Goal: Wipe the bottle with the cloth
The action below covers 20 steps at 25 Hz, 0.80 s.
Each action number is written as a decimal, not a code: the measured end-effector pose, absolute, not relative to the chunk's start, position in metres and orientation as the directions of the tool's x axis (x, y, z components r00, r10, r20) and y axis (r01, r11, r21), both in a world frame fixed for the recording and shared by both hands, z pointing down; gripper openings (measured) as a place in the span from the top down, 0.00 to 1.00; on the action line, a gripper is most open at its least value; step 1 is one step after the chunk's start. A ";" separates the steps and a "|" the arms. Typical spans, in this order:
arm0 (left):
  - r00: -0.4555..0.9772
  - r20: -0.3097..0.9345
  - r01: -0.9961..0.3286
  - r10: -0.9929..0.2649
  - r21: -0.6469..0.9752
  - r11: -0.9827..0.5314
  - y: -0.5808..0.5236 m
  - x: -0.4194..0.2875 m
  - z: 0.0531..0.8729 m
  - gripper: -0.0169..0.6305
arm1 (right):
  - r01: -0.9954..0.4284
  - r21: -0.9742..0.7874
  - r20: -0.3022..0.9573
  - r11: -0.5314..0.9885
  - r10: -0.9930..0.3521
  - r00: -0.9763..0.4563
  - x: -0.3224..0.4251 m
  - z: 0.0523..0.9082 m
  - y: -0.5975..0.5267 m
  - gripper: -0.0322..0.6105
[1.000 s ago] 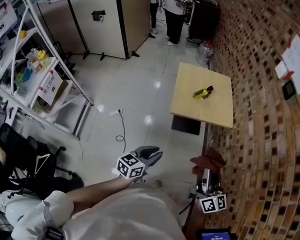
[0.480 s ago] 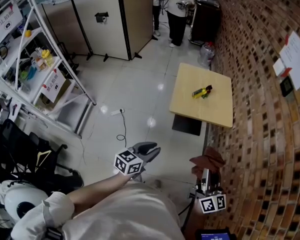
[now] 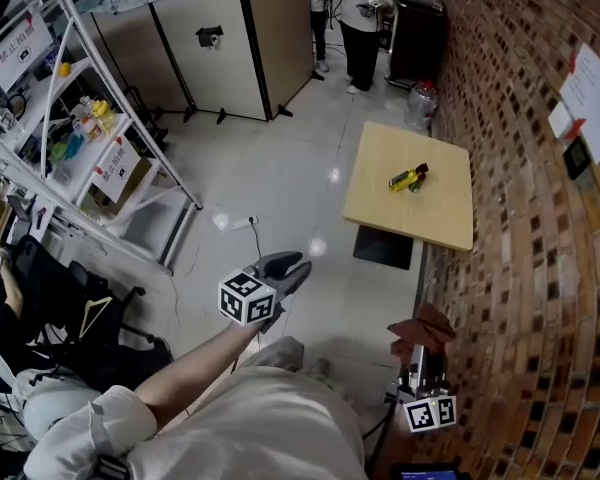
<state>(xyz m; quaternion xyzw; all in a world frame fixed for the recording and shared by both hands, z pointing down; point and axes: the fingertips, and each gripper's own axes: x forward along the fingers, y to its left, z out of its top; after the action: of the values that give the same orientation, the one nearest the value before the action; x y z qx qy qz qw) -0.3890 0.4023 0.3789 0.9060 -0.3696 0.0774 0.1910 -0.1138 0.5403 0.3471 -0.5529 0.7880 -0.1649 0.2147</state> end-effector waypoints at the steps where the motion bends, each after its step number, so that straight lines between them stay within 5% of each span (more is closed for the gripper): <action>1: 0.712 0.284 -0.703 -0.642 0.278 -0.655 0.401 -0.388 0.376 0.78 | -0.802 -0.498 -0.152 0.330 -0.944 -0.294 -0.111 0.350 0.541 0.83; 20: 0.819 0.346 -0.544 -0.457 0.217 -0.811 0.298 -0.320 0.405 0.73 | -0.857 -0.491 -0.091 0.157 -0.987 -0.129 -0.097 0.353 0.470 0.83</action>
<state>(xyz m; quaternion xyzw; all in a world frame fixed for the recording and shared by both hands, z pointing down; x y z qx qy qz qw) -0.3195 0.2980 0.4046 0.9411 -0.2660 0.1400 0.1549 -0.0973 0.4696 0.3535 -0.6285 0.7336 -0.1622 0.2013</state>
